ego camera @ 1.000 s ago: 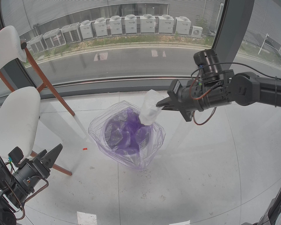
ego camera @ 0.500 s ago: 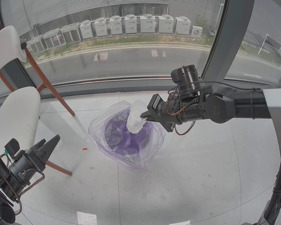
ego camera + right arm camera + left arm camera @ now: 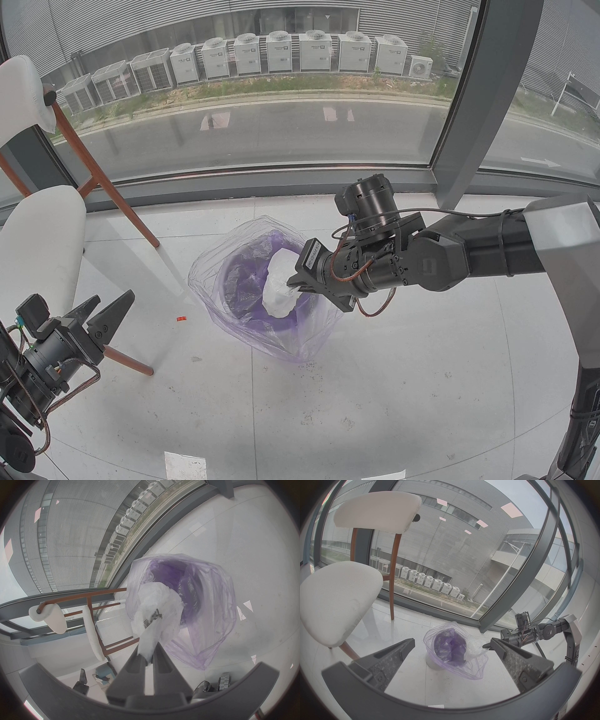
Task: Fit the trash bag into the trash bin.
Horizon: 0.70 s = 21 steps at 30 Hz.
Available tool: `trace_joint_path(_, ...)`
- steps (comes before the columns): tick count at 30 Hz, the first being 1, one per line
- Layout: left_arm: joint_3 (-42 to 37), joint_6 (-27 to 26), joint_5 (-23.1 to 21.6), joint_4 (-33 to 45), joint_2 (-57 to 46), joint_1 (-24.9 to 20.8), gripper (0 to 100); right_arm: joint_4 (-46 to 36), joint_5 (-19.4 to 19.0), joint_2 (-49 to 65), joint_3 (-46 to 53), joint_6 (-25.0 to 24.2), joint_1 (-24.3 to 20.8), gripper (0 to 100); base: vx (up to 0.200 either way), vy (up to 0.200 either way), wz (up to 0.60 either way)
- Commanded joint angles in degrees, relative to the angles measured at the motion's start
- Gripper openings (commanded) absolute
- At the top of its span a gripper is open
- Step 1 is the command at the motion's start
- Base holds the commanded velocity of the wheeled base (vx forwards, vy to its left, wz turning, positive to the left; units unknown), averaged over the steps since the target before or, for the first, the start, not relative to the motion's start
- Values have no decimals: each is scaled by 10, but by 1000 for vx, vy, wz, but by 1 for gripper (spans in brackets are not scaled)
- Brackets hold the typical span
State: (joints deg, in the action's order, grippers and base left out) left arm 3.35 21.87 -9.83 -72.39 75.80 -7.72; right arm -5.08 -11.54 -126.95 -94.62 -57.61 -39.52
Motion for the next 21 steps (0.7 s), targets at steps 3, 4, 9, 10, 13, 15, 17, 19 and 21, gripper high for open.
trace_joint_path(3,7,-1,1,0,9,0,100,0,0,-12,1,0,0,0,200,0,0)
trace_joint_path(4,7,-1,1,0,9,0,100,0,0,-12,1,0,0,0,200,0,0)
trace_joint_path(9,17,-13,2,3,10,0,100,0,1,-25,1,1,1,0,40,0,0)
trace_joint_path(10,16,-24,4,6,10,0,100,0,5,-34,1,1,0,0,0,0,0)
trace_joint_path(13,10,-29,3,7,10,0,100,0,9,-45,1,1,-3,0,0,0,0)
trace_joint_path(15,10,-29,3,7,9,0,100,0,9,-59,-4,3,-6,0,0,0,0)
trace_joint_path(17,10,-29,4,6,9,0,100,1,9,-66,-7,4,-6,0,0,0,0)
trace_joint_path(19,11,-29,4,6,9,0,100,2,10,-84,-18,5,-12,0,0,0,0)
trace_joint_path(21,11,-30,4,6,9,0,100,10,10,-99,-28,3,-13,0,0,0,0)
